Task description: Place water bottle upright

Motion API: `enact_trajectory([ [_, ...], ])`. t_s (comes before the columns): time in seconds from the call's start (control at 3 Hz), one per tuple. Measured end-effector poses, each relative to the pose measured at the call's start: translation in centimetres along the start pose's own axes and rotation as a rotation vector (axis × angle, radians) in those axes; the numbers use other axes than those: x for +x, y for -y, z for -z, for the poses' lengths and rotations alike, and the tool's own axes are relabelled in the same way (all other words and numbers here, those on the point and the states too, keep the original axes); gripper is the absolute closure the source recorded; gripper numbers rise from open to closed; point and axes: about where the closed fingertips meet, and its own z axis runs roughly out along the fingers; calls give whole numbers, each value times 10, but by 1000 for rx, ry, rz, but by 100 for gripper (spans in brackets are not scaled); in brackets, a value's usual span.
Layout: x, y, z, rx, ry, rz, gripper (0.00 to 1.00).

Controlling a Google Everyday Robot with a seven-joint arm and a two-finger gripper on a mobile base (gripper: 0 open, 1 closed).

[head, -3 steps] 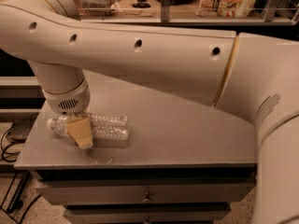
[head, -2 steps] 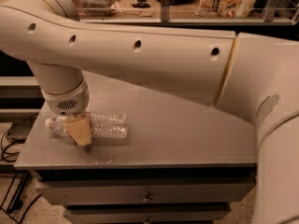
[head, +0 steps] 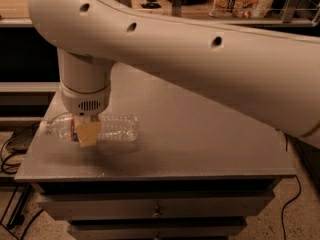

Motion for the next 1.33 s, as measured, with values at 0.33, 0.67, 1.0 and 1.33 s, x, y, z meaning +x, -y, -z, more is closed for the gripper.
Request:
enact_trajectory([
  [0.33, 2, 9, 22, 106, 198, 16, 100],
  [0.67, 9, 27, 42, 221, 398, 3, 100],
  [1.0, 25, 48, 63, 296, 577, -27, 100],
  [1.33, 48, 72, 86, 358, 722, -60, 100],
])
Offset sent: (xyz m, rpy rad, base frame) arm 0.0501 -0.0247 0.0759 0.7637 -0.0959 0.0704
